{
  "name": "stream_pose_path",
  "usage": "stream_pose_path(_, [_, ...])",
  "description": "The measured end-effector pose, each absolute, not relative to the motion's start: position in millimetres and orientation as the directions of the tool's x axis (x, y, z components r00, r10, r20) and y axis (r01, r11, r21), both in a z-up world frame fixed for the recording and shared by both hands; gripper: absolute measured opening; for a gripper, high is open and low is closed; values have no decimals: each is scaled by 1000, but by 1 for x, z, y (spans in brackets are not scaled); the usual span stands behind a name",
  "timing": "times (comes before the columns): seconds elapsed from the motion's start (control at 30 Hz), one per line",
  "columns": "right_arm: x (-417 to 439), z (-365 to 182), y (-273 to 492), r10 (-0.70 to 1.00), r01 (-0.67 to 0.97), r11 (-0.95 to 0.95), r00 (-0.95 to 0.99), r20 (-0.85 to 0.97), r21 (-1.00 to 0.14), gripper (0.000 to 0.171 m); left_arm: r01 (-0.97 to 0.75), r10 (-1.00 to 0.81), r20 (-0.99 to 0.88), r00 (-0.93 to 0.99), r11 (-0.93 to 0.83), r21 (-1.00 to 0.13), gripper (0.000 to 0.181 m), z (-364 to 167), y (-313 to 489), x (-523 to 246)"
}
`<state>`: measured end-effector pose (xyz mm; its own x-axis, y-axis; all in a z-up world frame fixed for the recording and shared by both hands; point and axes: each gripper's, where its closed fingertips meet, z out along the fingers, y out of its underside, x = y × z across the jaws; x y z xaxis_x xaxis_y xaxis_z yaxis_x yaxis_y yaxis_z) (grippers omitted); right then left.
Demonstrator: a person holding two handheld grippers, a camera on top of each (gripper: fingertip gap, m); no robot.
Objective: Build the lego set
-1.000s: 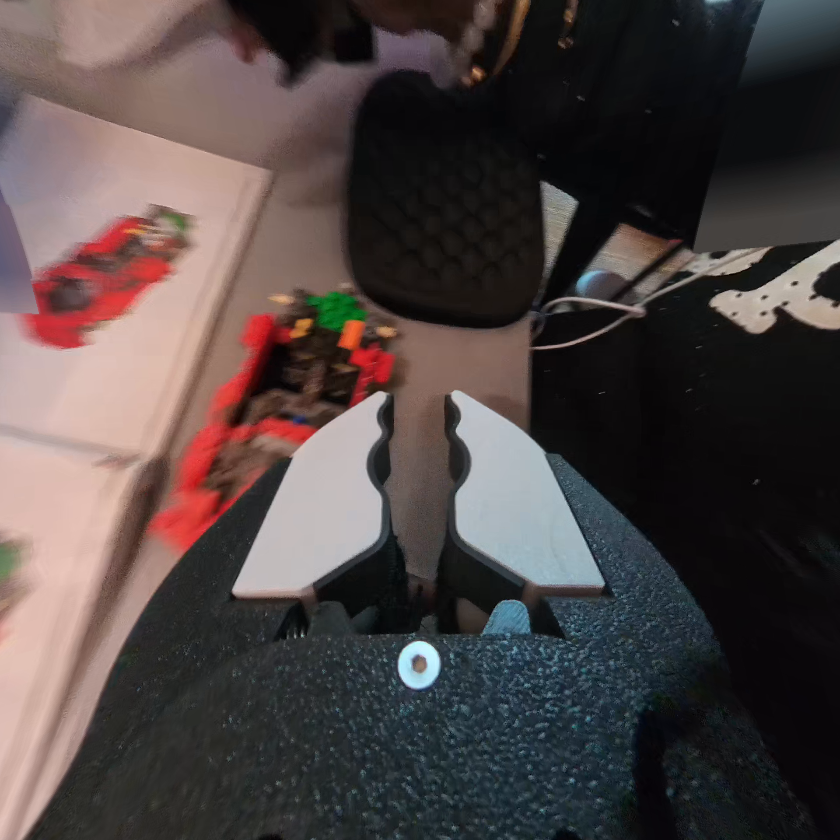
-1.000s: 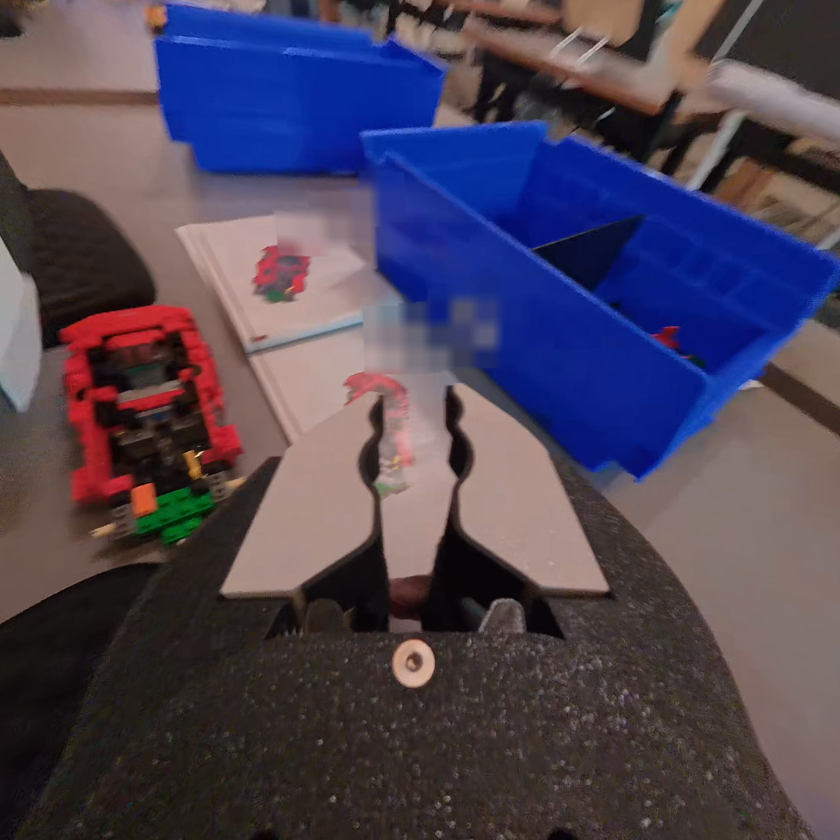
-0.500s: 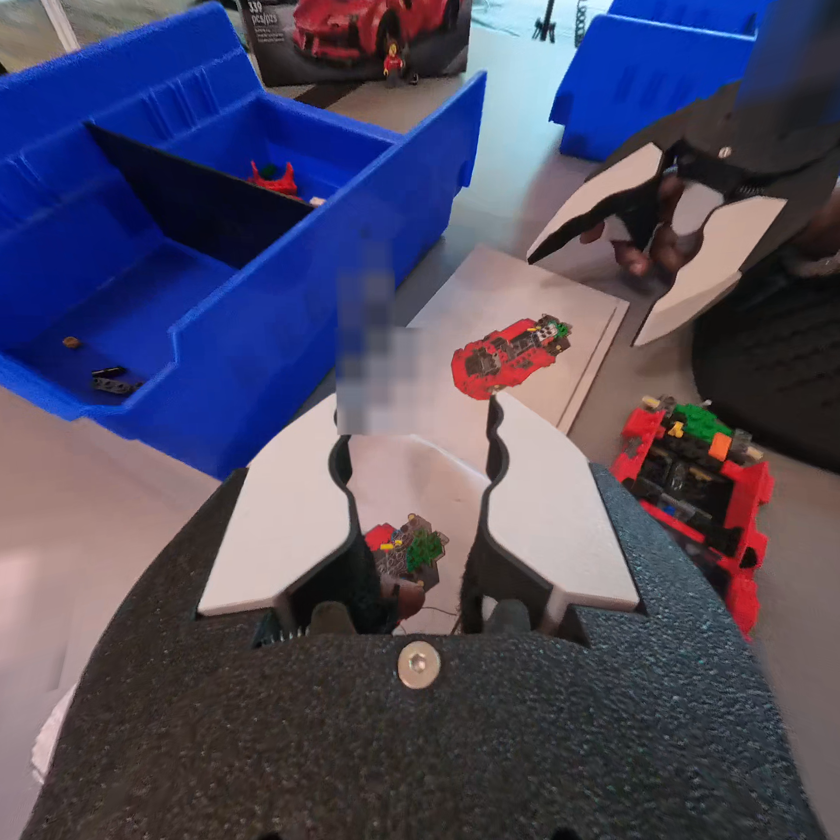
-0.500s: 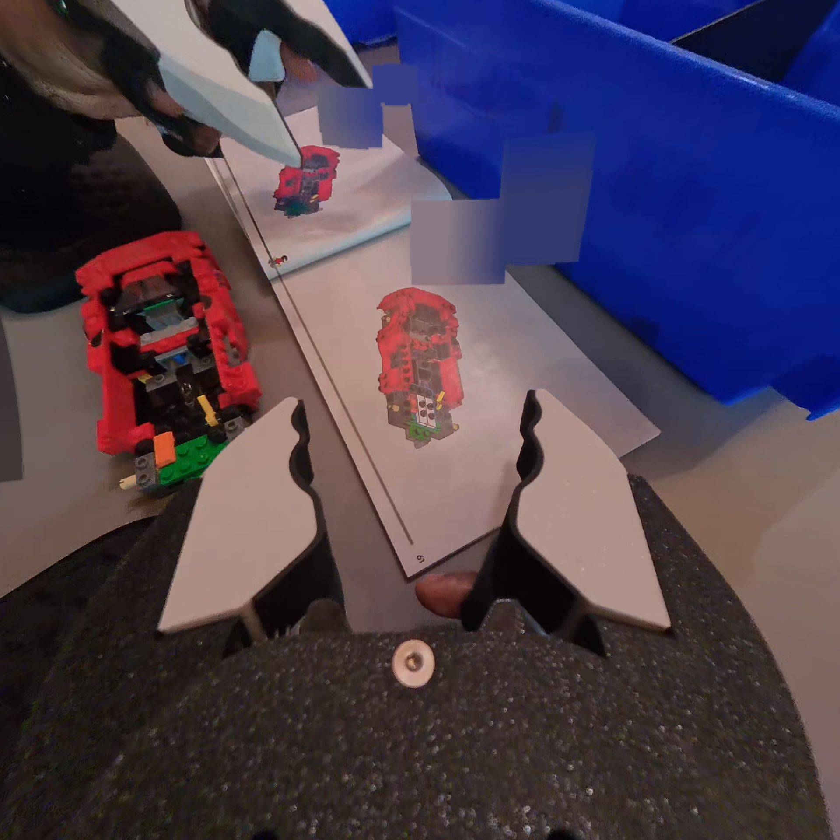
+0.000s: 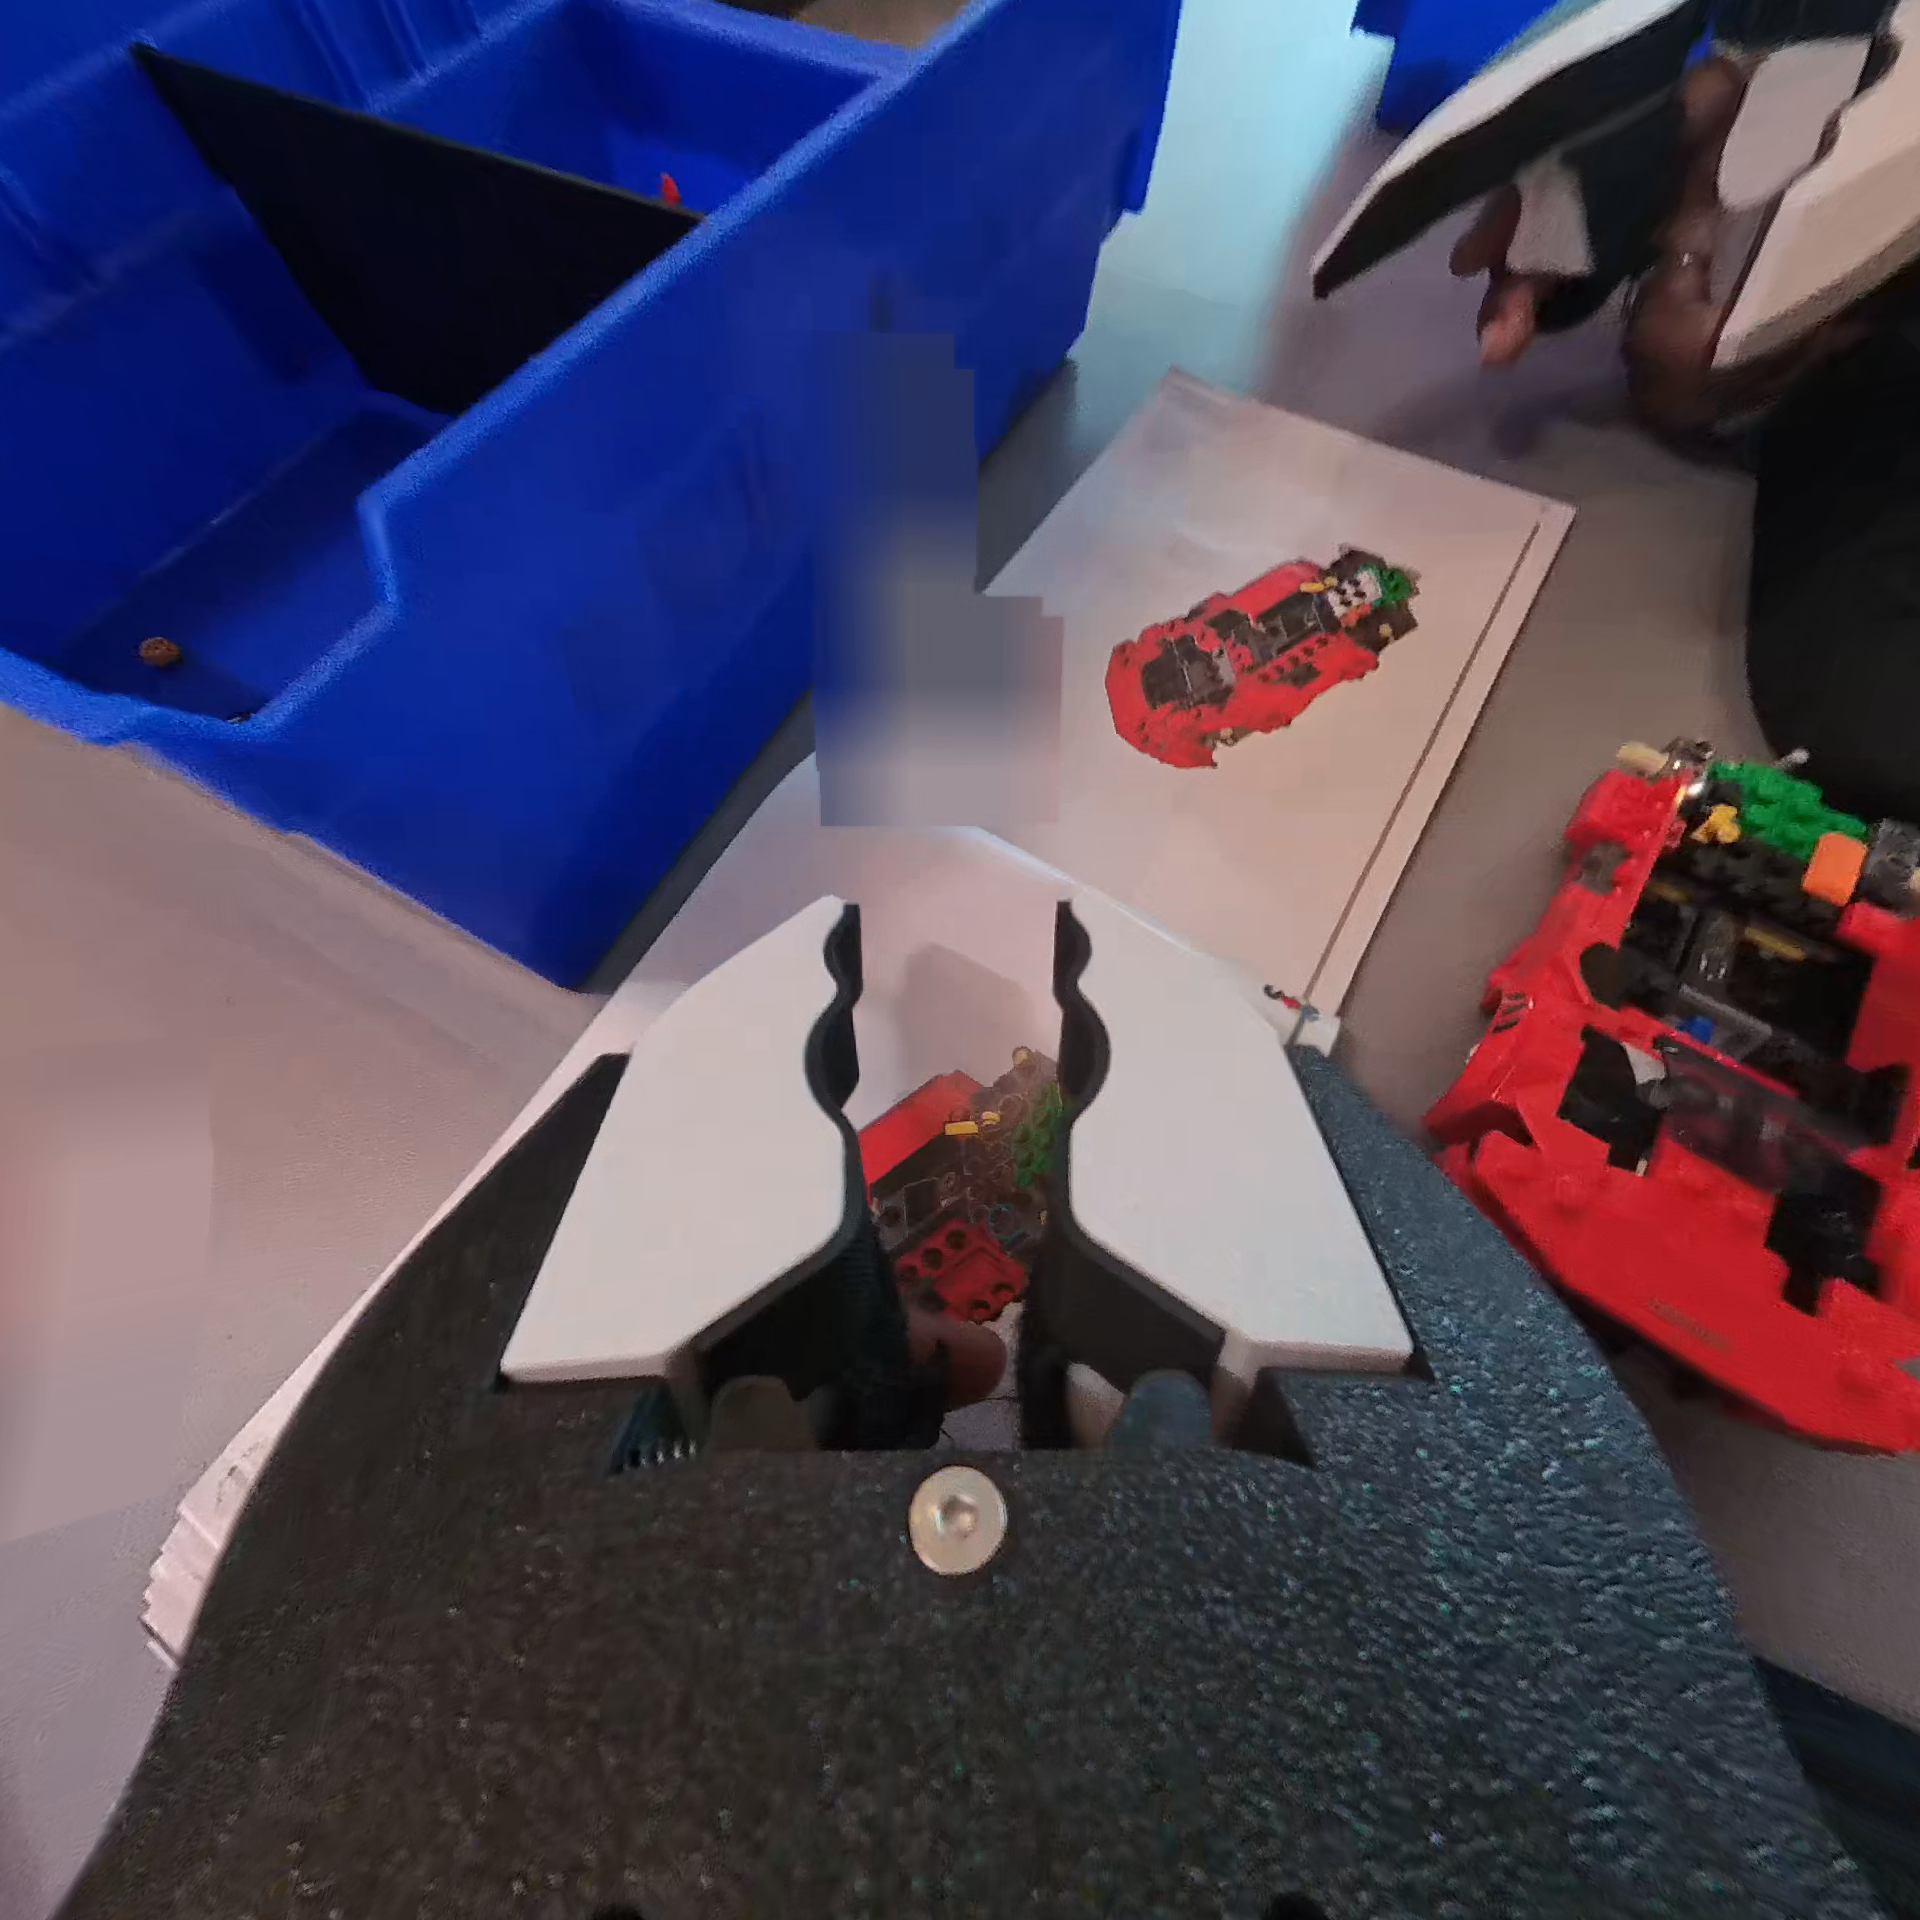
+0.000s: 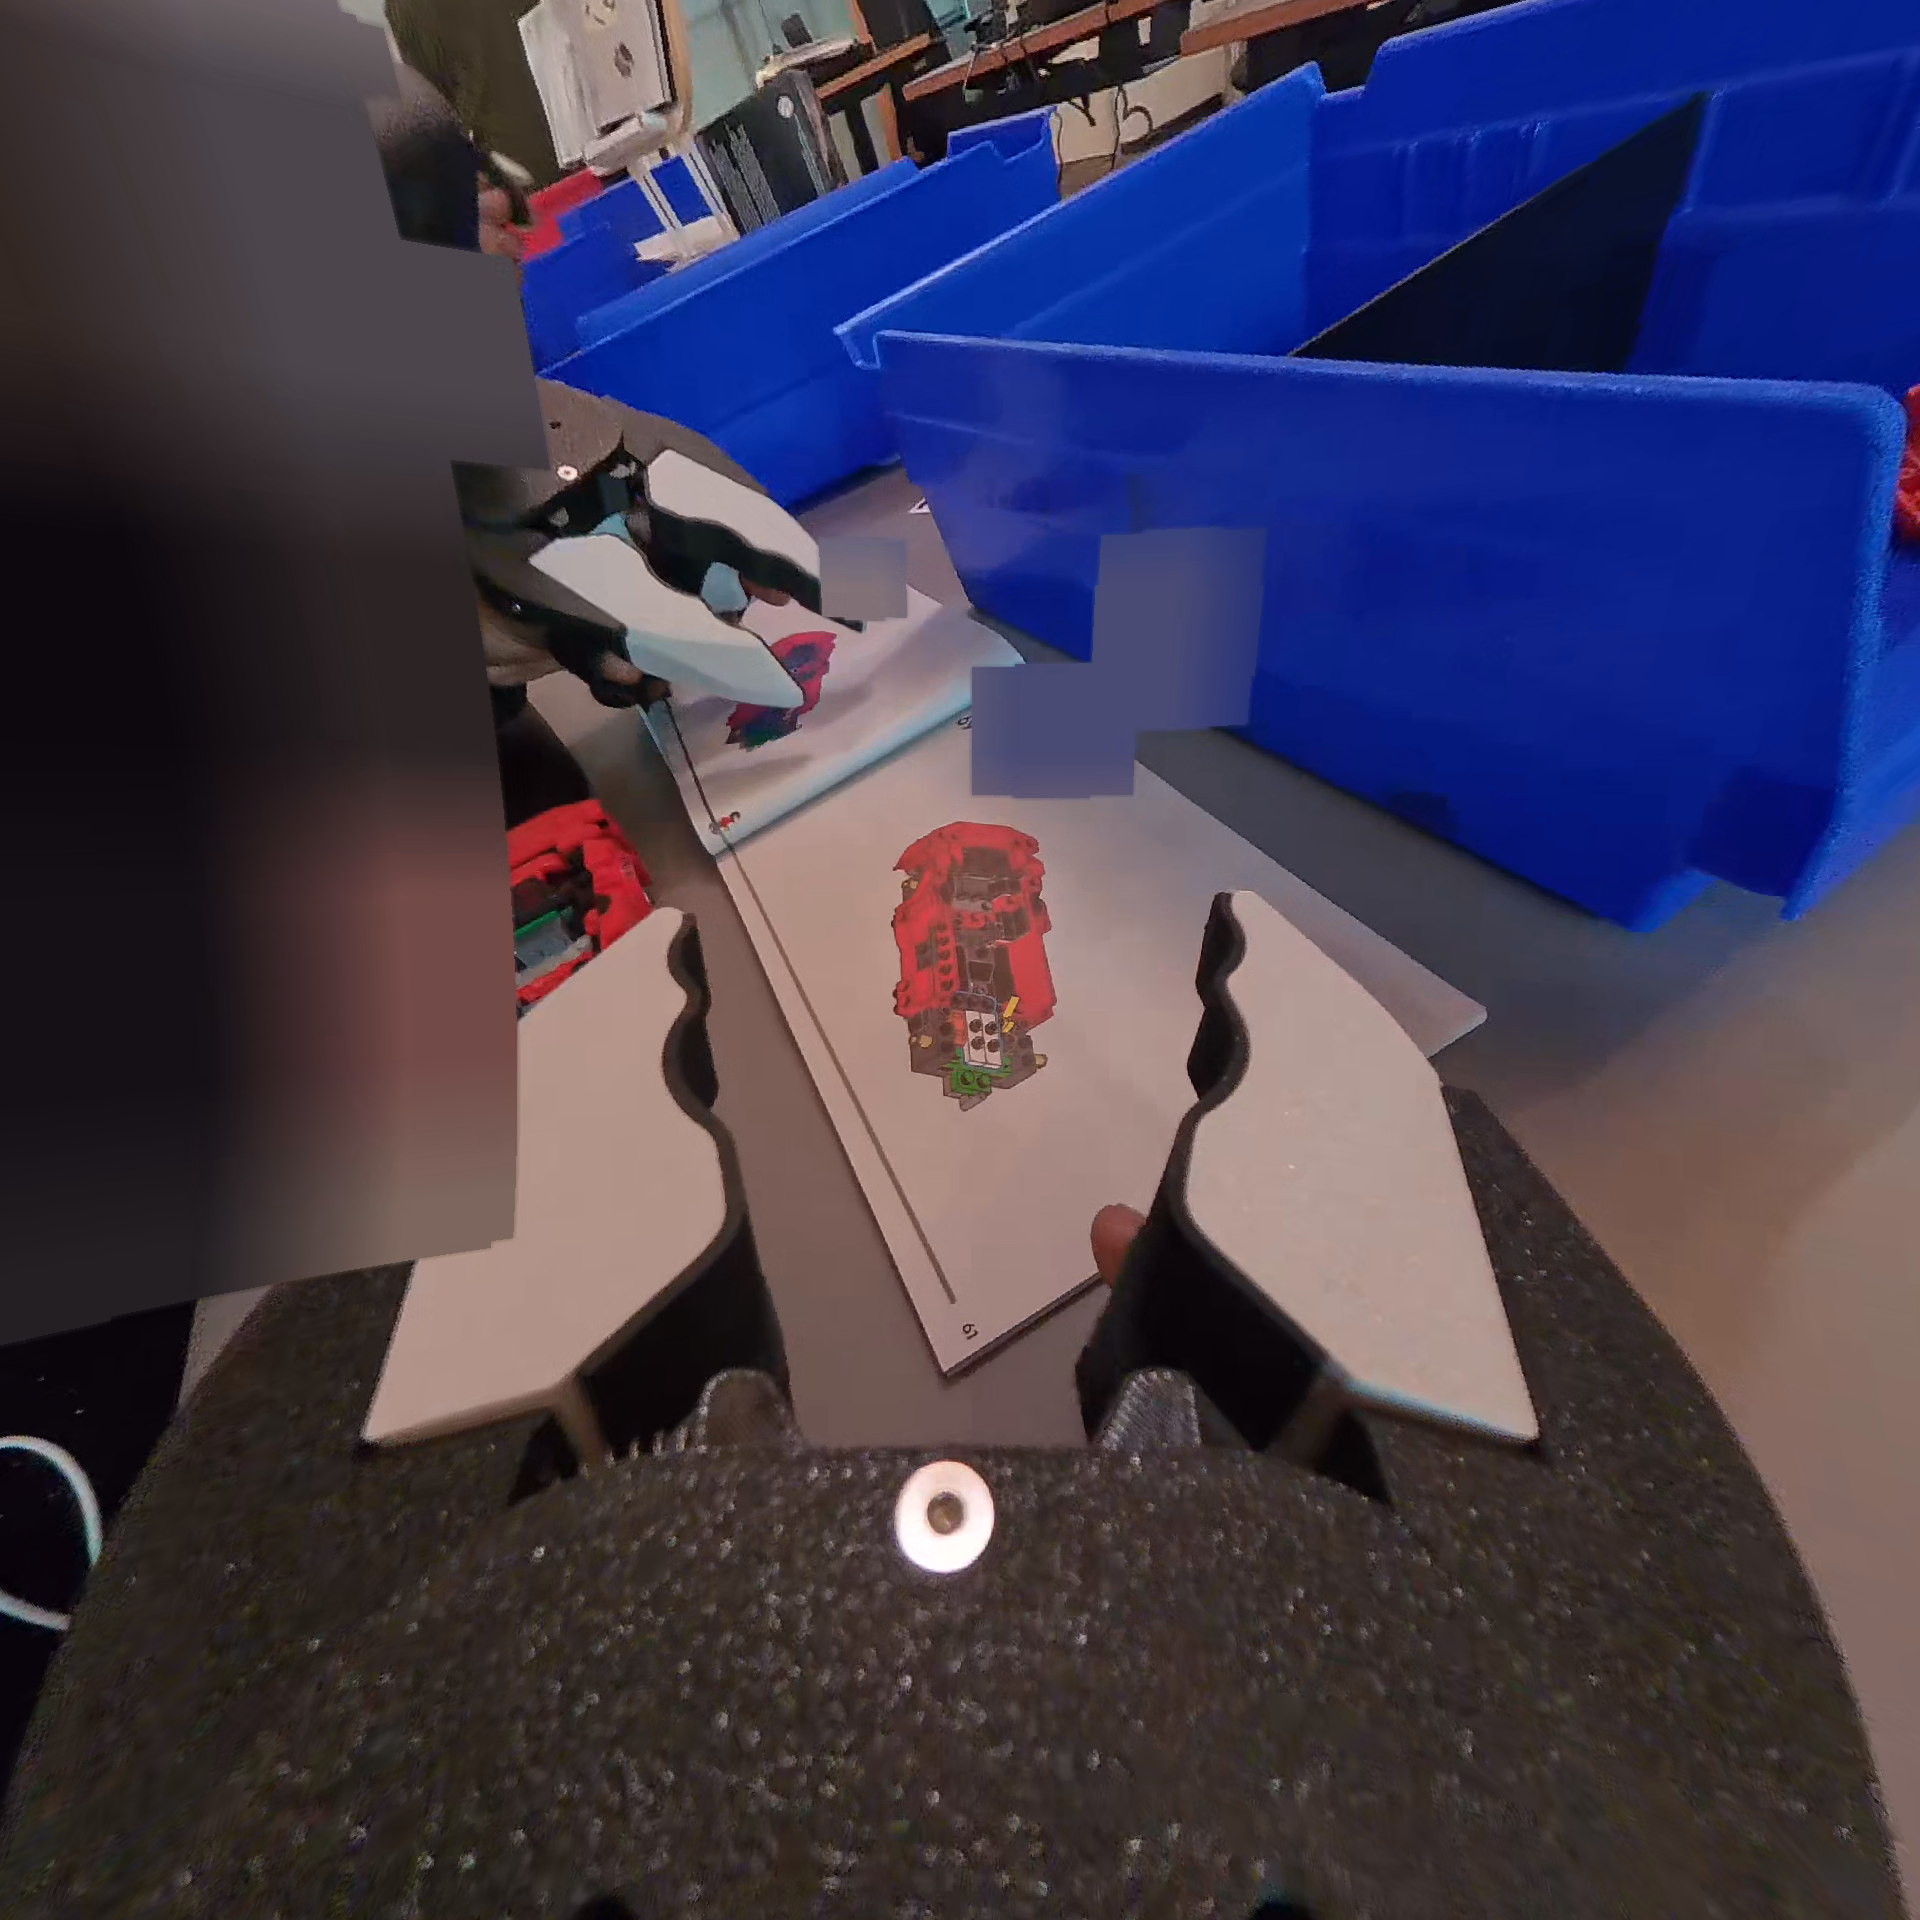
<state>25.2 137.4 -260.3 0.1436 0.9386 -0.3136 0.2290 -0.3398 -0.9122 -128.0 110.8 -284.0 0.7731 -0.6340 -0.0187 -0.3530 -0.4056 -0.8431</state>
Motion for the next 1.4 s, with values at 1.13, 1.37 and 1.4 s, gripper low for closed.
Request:
stream_pose_path(1.13, [26,-303,121,988,557,-148,111,-103,-817,0,-478,-719,-51,693,-406,-779,4,-303,98,-116])
stream_pose_path(1.37, [28,-291,130,975,474,-216,160,-158,-854,0,-400,-707,23,707,-426,-811,3,-293,99,-114])
stream_pose_path(1.4, [29,-289,131,974,460,-218,163,-160,-861,0,-397,-708,21,706,-420,-816,0,-292,99,-114])
